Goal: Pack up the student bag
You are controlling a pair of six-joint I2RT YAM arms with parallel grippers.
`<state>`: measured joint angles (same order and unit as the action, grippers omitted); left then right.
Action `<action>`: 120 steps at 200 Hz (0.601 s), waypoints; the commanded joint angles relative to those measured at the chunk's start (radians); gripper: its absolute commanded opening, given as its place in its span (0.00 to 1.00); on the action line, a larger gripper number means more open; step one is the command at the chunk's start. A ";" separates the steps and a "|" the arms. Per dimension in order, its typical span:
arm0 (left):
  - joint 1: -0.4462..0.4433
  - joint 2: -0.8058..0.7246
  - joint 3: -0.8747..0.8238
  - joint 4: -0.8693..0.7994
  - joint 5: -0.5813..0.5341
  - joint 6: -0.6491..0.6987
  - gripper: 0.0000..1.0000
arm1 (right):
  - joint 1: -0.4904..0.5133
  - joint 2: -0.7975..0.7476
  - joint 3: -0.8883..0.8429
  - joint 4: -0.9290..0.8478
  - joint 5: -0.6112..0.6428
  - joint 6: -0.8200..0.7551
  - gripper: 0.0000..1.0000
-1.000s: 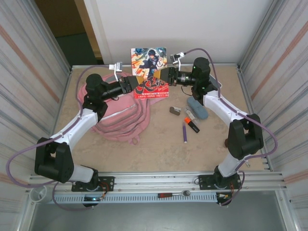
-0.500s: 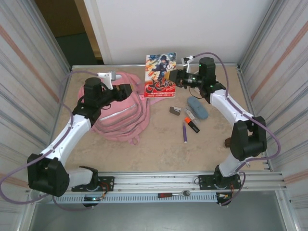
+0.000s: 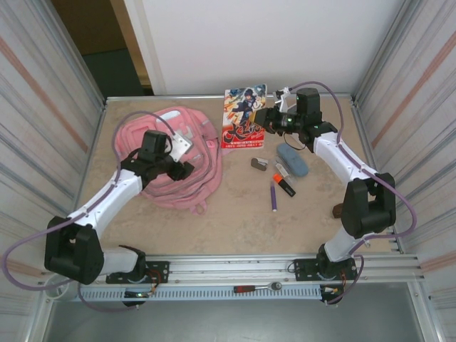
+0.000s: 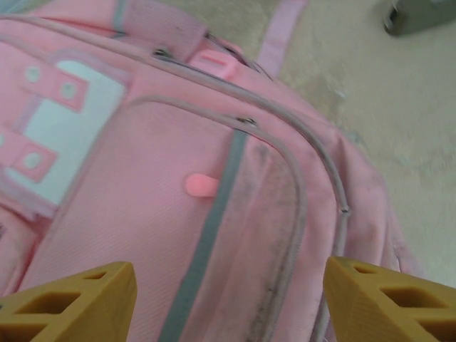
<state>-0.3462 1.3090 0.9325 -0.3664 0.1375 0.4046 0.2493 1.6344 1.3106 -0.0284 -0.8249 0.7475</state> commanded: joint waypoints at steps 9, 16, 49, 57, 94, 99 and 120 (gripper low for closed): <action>-0.011 0.053 0.005 -0.072 -0.020 0.127 0.70 | 0.010 0.005 0.013 0.031 -0.008 -0.037 0.00; -0.011 0.064 0.005 -0.070 -0.037 0.131 0.70 | 0.011 0.007 0.017 0.026 -0.007 -0.041 0.00; -0.015 0.118 0.020 -0.086 -0.078 0.139 0.66 | 0.011 0.009 0.018 0.013 -0.002 -0.050 0.00; -0.014 0.131 0.027 -0.090 -0.092 0.141 0.65 | 0.013 0.009 0.018 0.013 -0.002 -0.051 0.00; -0.028 0.194 0.051 -0.097 -0.147 0.137 0.55 | 0.019 0.020 0.018 0.013 -0.006 -0.053 0.00; -0.031 0.202 0.054 -0.097 -0.154 0.136 0.52 | 0.019 0.021 0.019 0.013 -0.006 -0.055 0.00; -0.047 0.225 0.070 -0.096 -0.163 0.132 0.36 | 0.020 0.025 0.024 0.002 -0.010 -0.059 0.00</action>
<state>-0.3763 1.5116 0.9657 -0.4442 0.0128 0.5278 0.2626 1.6573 1.3106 -0.0624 -0.8074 0.7208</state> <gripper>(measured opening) 0.431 0.174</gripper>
